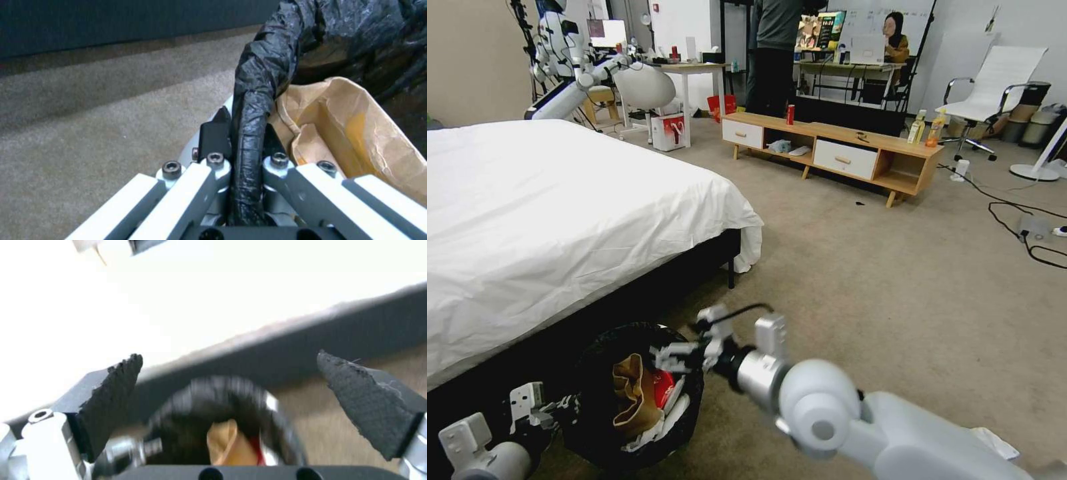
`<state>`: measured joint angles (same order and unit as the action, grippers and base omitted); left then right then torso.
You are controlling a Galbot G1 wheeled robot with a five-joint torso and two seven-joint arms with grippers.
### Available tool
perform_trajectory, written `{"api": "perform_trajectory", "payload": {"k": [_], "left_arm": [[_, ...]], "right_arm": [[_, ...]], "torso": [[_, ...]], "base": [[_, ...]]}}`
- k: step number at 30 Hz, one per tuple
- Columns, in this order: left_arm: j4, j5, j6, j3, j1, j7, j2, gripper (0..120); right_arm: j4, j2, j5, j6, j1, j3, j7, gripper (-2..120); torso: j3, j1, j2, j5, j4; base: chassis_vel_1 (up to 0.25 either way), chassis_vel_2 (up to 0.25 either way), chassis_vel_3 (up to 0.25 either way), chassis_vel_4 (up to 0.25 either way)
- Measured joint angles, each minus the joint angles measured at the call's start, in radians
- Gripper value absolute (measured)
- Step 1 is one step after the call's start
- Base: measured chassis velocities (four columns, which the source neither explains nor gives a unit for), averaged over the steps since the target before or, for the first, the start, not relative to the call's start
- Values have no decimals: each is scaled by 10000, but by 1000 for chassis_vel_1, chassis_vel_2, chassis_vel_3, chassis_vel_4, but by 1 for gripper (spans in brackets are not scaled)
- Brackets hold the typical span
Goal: Pick up the trash bin and place the garbage on the floor into it.
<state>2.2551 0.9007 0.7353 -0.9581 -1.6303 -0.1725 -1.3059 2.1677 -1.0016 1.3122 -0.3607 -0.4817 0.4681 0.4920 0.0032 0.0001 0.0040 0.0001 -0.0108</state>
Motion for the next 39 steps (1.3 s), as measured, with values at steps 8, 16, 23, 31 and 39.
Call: {"api": "perform_trajectory", "payload": {"k": [8,16,23,31,39], "left_arm": [[-28,-131,1,-3,-29,77,-103,3],[254,-461,1,-217,-242,215,-443,3],[677,-876,2,-316,-424,336,-931,3],[779,-1206,3,-196,-513,523,-1226,3],[902,-1535,3,-135,-624,733,-1448,3]], "right_arm": [[446,72,-223,639,-247,-1238,-512,100],[548,861,-1852,2400,-854,-3089,-1102,100],[384,1029,-3846,3797,-2173,-5390,-1357,100],[803,1346,-7114,5152,-5632,-8226,-1533,100],[1064,974,-8230,5780,-8162,-9696,-1663,100]], "torso": [[0,0,-1,0,1],[0,0,0,1,-3],[-1,0,0,3,0],[-1,-1,0,0,1],[-2,0,0,2,-2]], "base": [[0,0,0,0],[0,0,0,0],[0,0,0,0],[0,0,0,0],[0,0,0,0]]}}
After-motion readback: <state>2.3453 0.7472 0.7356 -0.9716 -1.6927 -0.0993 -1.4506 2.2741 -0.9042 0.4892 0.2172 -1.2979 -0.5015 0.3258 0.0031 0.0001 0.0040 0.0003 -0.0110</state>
